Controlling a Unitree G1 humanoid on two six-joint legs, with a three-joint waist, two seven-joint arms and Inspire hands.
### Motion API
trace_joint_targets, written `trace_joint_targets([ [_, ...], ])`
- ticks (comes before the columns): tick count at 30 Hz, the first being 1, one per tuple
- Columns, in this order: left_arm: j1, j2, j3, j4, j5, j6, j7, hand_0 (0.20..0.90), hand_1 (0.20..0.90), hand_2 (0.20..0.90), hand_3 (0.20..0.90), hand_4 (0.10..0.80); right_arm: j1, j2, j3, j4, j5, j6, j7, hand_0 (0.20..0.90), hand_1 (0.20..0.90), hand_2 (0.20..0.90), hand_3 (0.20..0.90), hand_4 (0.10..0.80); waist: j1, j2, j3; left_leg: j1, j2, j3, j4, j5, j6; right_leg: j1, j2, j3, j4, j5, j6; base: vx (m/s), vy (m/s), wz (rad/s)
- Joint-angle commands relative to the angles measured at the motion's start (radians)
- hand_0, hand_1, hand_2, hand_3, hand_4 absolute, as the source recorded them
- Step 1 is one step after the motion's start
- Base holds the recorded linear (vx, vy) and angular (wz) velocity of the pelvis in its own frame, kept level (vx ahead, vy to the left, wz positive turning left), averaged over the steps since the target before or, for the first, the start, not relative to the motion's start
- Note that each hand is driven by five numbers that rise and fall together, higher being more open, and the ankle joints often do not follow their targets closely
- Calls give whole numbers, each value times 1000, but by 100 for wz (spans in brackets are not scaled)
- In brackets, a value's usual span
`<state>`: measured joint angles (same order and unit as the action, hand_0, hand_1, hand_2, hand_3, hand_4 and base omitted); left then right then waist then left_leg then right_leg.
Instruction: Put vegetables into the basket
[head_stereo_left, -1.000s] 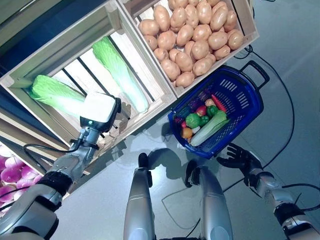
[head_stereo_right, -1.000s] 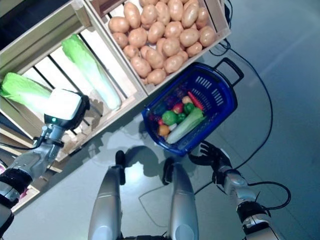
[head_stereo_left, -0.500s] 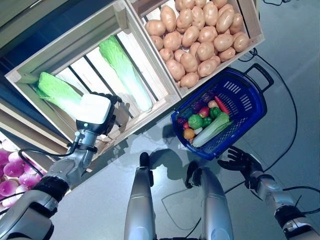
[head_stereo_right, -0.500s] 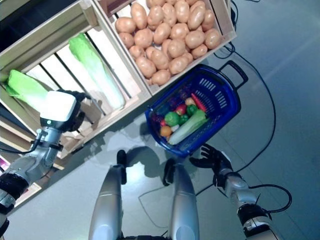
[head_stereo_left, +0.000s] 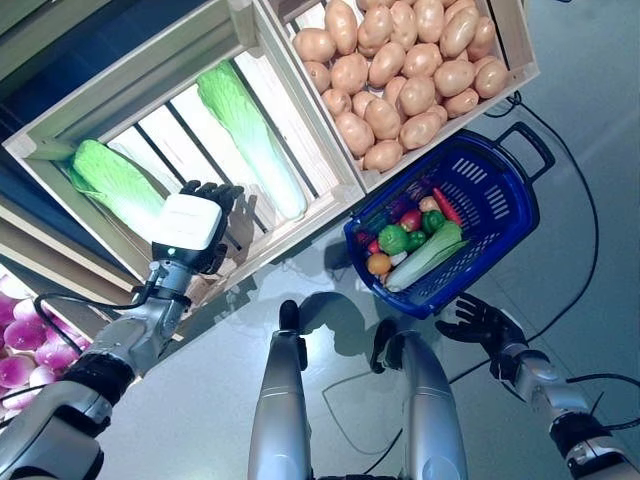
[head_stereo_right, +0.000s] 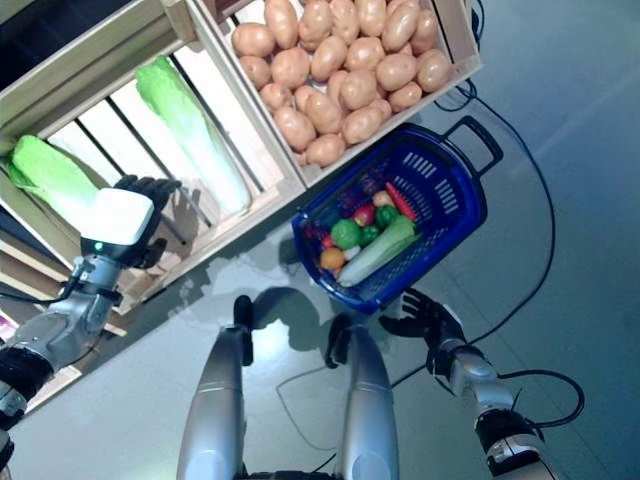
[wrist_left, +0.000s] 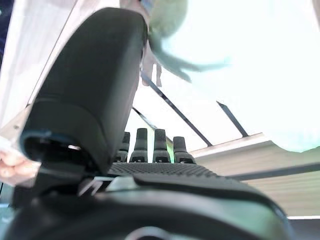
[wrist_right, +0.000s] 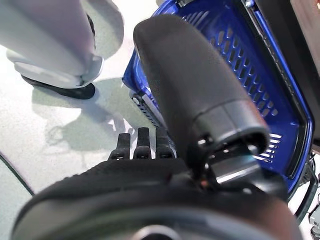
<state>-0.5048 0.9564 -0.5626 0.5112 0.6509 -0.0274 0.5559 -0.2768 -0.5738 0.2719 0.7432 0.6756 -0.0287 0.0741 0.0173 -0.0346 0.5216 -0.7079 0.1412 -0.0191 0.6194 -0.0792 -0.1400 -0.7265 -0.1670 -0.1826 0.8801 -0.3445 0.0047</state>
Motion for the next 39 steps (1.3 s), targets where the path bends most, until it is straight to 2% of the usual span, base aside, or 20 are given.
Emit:
trace_joint_targets([
  [1, -35, 96, 81, -63, -148, -2, -61, 900, 900, 900, 900, 800, 4, -76, -77, -26, -1, -54, -20, 900, 900, 900, 900, 800, -10, 26, -2, 5, -14, 69, 53, -79, 72, 58, -43, 41, -128, 128, 64, 0, 0, 0],
  [2, -34, 94, 81, -62, -190, -19, -95, 900, 900, 900, 900, 800, 3, -76, -77, -27, -1, -52, -21, 900, 900, 900, 900, 800, -10, 26, -2, 4, -14, 69, 53, -78, 72, 57, -43, 42, -127, 128, 65, 0, 0, 0],
  [3, -13, 73, 94, -75, -329, -52, -203, 900, 900, 900, 900, 800, 1, -78, -81, -37, -6, -44, -26, 900, 900, 900, 900, 800, -8, 30, -2, 3, -13, 72, 43, -72, 73, 54, -44, 40, -131, 131, 64, 0, 0, 0],
  [4, -7, 69, 99, -79, -342, -57, -216, 900, 900, 900, 900, 800, 1, -79, -81, -40, -6, -42, -28, 900, 900, 900, 900, 800, -9, 30, -2, 2, -13, 72, 42, -70, 73, 53, -44, 39, -132, 132, 64, 0, 0, 0],
  [6, 27, 37, 129, -101, -493, -116, -338, 900, 900, 900, 900, 800, 5, -77, -87, -52, -13, -34, -35, 900, 900, 900, 900, 800, -5, 35, -2, 1, -13, 71, 31, -62, 72, 52, -45, 39, -135, 135, 67, 0, 0, 0],
  [9, 54, -2, 188, -132, -643, -166, -489, 900, 900, 900, 900, 800, 13, -75, -99, -52, -24, -34, -27, 900, 900, 900, 900, 800, -3, 37, -2, 3, -8, 75, 20, -53, 74, 56, -47, 35, -144, 138, 66, 0, 0, 0],
  [11, 63, -7, 210, -145, -713, -186, -532, 900, 900, 900, 900, 800, 16, -76, -104, -51, -29, -35, -25, 900, 900, 900, 900, 800, -2, 41, -2, 5, -7, 76, 16, -49, 75, 59, -48, 34, -148, 140, 65, 0, 0, 0],
  [16, 79, 29, 267, -233, -691, -162, -558, 900, 900, 900, 900, 800, 25, -75, -119, -26, -24, -48, -18, 900, 900, 900, 900, 800, 8, 51, -2, 9, -5, 77, 13, -45, 78, 67, -53, 30, -153, 140, 58, 0, 0, 0],
  [20, 136, 46, 343, -342, -810, -97, -655, 900, 900, 900, 900, 800, 48, -68, -133, -23, -14, -68, -25, 900, 900, 900, 900, 800, 23, 64, -2, 5, -7, 76, 6, -39, 83, 68, -60, 20, -159, 143, 53, 15, -44, 5],
  [22, 172, 34, 374, -378, -848, -79, -684, 900, 900, 900, 900, 800, 60, -66, -141, -27, -7, -77, -31, 900, 900, 900, 900, 800, 30, 72, -2, -2, -9, 74, 7, -37, 85, 65, -63, 17, -158, 142, 49, 31, -37, 12],
  [23, 193, 35, 381, -389, -803, -75, -683, 900, 900, 900, 900, 800, 72, -63, -143, -24, -7, -84, -30, 900, 900, 900, 900, 800, 33, 75, -2, 12, -11, 71, 17, -61, 80, 80, -66, 20, -148, 120, 56, 72, -25, 10],
  [25, 203, 45, 383, -396, -707, -73, -667, 900, 900, 900, 900, 800, 75, -62, -147, -21, -7, -87, -28, 900, 900, 900, 900, 800, 35, 77, -2, 14, -12, 70, 17, -62, 80, 81, -68, 18, -147, 119, 56, 39, -10, 3],
  [26, 204, 71, 375, -407, -536, -62, -653, 900, 900, 900, 900, 800, 73, -61, -148, -19, -6, -85, -27, 900, 900, 900, 900, 800, 38, 79, -2, 15, -14, 69, 15, -61, 81, 83, -69, 16, -147, 118, 55, -47, -13, 3],
  [27, 196, 96, 367, -412, -450, -51, -653, 900, 900, 900, 900, 800, 62, -64, -148, -20, -4, -82, -27, 900, 900, 900, 900, 800, 39, 82, -2, -3, -13, 72, 5, -36, 88, 67, -69, 10, -157, 139, 45, -49, -7, 6],
  [30, 161, 175, 337, -447, -241, 10, -687, 900, 900, 900, 900, 800, 52, -81, -140, -16, 13, -80, -16, 900, 900, 900, 900, 800, 38, 85, -2, -6, -13, 76, 9, -37, 87, 66, -73, 6, -157, 139, 43, -9, 5, 9],
  [33, 122, 245, 302, -455, -101, 56, -703, 900, 900, 900, 900, 800, 50, -90, -135, -6, 22, -88, -4, 900, 900, 900, 900, 800, 34, 85, -2, -8, -11, 80, 16, -41, 89, 65, -76, 5, -153, 138, 43, 0, 0, 0],
  [36, 81, 291, 255, -439, -39, 83, -702, 900, 900, 900, 900, 800, 47, -96, -128, -1, 27, -94, 4, 900, 900, 900, 900, 800, 30, 83, -2, -11, -9, 82, 20, -40, 87, 63, -78, 3, -154, 142, 44, 0, 0, 0],
  [39, 50, 329, 203, -404, 51, 120, -620, 900, 900, 900, 900, 800, 36, -106, -118, 7, 41, -95, 6, 900, 900, 900, 900, 800, 28, 78, -2, -16, -4, 84, 25, -39, 83, 66, -78, 0, -158, 144, 43, 0, 0, 0],
])
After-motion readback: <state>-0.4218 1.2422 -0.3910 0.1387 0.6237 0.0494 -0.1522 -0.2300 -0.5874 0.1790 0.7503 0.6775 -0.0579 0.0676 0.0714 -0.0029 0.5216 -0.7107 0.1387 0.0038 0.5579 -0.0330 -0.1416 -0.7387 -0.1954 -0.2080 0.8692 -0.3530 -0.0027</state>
